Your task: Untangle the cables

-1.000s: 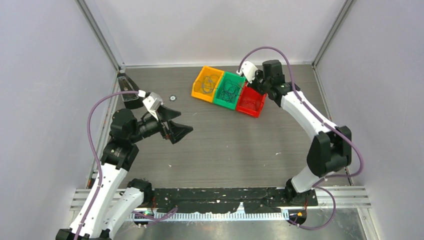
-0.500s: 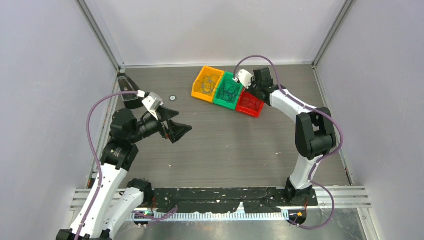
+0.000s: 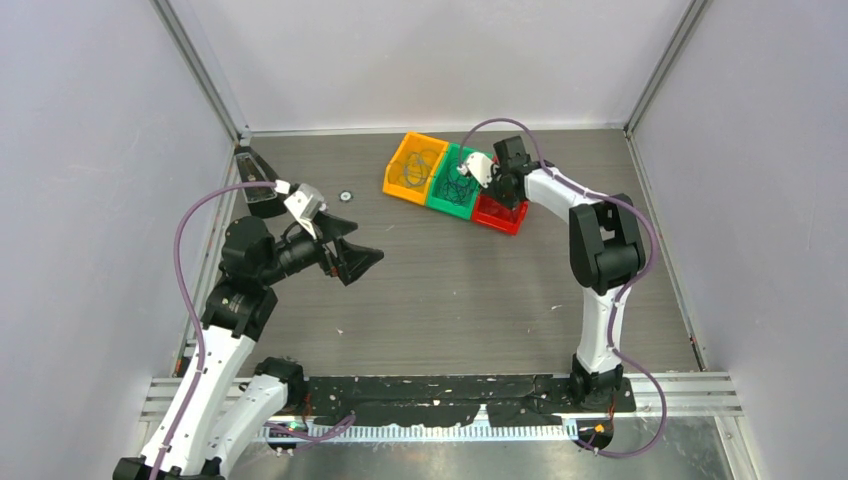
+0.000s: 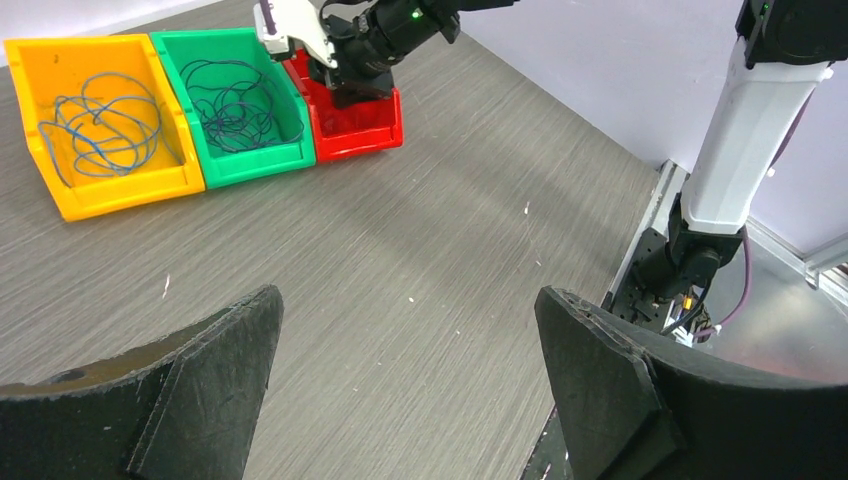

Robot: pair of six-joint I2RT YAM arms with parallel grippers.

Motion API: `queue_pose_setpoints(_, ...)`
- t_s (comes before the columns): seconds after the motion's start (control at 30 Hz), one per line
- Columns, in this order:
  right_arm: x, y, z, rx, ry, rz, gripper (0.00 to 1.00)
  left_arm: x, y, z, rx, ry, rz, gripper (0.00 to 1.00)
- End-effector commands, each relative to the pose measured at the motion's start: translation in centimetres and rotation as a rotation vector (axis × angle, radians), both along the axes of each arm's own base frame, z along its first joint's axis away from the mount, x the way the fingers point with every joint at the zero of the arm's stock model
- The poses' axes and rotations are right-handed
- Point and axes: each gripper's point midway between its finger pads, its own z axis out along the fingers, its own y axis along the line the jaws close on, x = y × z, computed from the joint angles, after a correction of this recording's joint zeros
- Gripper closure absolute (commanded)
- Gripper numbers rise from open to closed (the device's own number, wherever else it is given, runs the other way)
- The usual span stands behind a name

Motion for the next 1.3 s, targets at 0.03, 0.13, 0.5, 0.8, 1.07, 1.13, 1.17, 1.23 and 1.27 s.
queue_pose_setpoints(0.03, 1.6, 0.6, 2.0, 0.045, -0.034, -0.041, 0.92, 0.3, 0.3, 0.2, -0.008, -0.006, 0.019, 0.01)
queue_pose_setpoints(0.13, 1.5, 0.3, 3.3, 0.056, -0.048, -0.055, 0.83, 0.4, 0.2, 0.2, -0.006, -0.003, 0.018, 0.0)
queue_pose_setpoints(0.5, -0.6, 0.1, 12.6, 0.153, -0.171, -0.088, 0.41, 2.2, 2.3, -1.2, 0.109, 0.063, 0.156, 0.0)
queue_pose_setpoints(0.8, -4.1, 0.6, 20.2, 0.281, -0.222, -0.084, 0.01, 2.6, 6.6, -3.7, 0.44, 0.317, 0.289, 0.0)
queue_pose_setpoints(1.07, -12.5, -4.8, 22.0, 0.43, -0.224, -0.254, 0.05, 3.3, 12.5, -6.8, 0.673, 0.415, 0.451, 0.0)
queue_pose_setpoints(1.13, -14.4, -6.7, 21.5, 0.437, -0.238, -0.318, 0.05, 2.9, 13.4, -8.4, 0.715, 0.448, 0.48, 0.0)
queue_pose_setpoints(1.17, -15.4, -7.7, 21.9, 0.456, -0.26, -0.362, 0.05, 2.5, 13.8, -9.8, 0.741, 0.476, 0.487, 0.0)
queue_pose_setpoints(1.23, -17.2, -8.5, 20.4, 0.479, -0.238, -0.413, 0.05, 1.8, 14.4, -12.1, 0.774, 0.512, 0.498, 0.0)
queue_pose_setpoints(1.27, -18.3, -8.8, 19.2, 0.484, -0.225, -0.428, 0.05, 1.6, 14.7, -13.0, 0.787, 0.524, 0.505, 0.0)
